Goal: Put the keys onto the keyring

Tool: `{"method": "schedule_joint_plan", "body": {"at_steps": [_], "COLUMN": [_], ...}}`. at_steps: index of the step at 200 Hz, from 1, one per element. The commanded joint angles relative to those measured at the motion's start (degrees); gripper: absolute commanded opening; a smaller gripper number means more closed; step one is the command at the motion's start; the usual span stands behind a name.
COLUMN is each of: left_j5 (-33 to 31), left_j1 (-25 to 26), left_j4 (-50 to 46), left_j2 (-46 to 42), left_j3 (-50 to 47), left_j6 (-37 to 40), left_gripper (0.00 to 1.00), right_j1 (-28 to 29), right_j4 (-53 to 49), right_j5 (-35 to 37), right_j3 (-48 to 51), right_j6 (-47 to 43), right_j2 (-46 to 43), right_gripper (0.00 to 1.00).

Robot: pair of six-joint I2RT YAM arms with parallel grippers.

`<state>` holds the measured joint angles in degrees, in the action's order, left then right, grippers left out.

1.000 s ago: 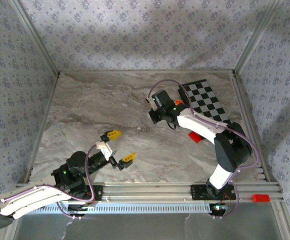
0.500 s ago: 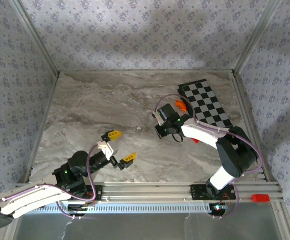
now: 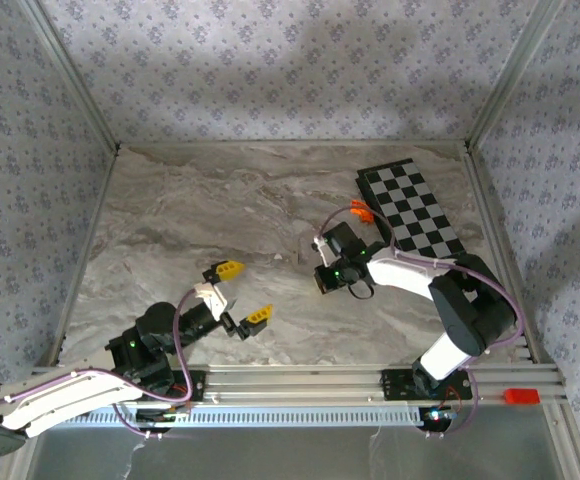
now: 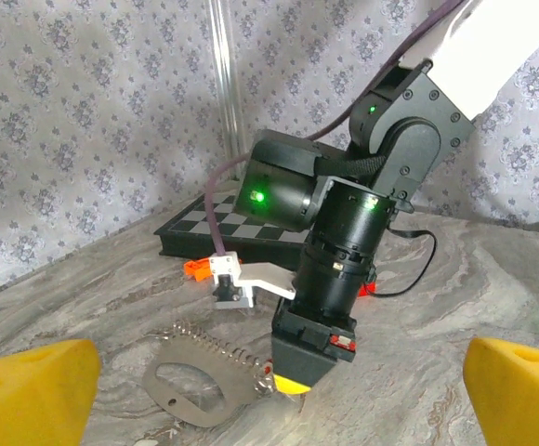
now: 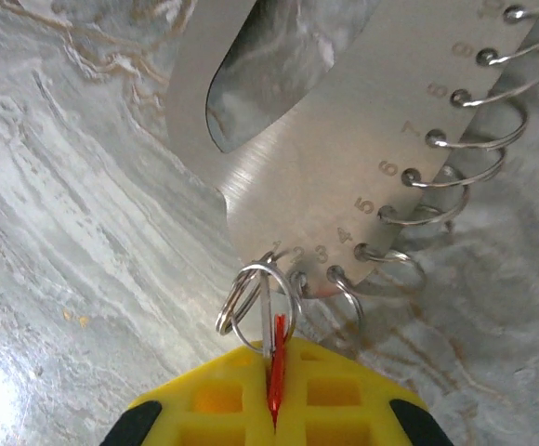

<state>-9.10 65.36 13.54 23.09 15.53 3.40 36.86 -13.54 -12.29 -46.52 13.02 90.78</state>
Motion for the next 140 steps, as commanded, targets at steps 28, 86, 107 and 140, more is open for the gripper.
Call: {"method": "schedule_joint_plan", "body": {"at_steps": [28, 86, 107, 140], "left_j5": [-1.44, -1.55, -1.47, -1.85], "left_j1": [0.03, 0.03, -0.01, -0.06], "left_j4": [2.44, 3.04, 3.14, 3.24], "left_j2": [-0.16, 1.4, 2.6, 5.12], "left_j3": [-0.32, 0.15, 1.06, 2.72], "left_j6": [-0.05, -0.13, 0.07, -0.19], "left_gripper": [0.99, 0.99, 0.99, 0.99], "right_j1": [0.39, 1.28, 1.8, 1.9], "right_j4": [-0.17, -1.48, -1.86, -2.1], "right_j5": [-2.12, -0.54, -0.14, 0.91], "right_j3": [3.09, 5.45, 6.56, 8.75], "right_j6": [2.95, 2.58, 2.39, 2.02], "right_j2": [-1.48, -6.65, -10.35, -18.92], "right_gripper": [0.04, 0.22, 0.34, 0.45]}}
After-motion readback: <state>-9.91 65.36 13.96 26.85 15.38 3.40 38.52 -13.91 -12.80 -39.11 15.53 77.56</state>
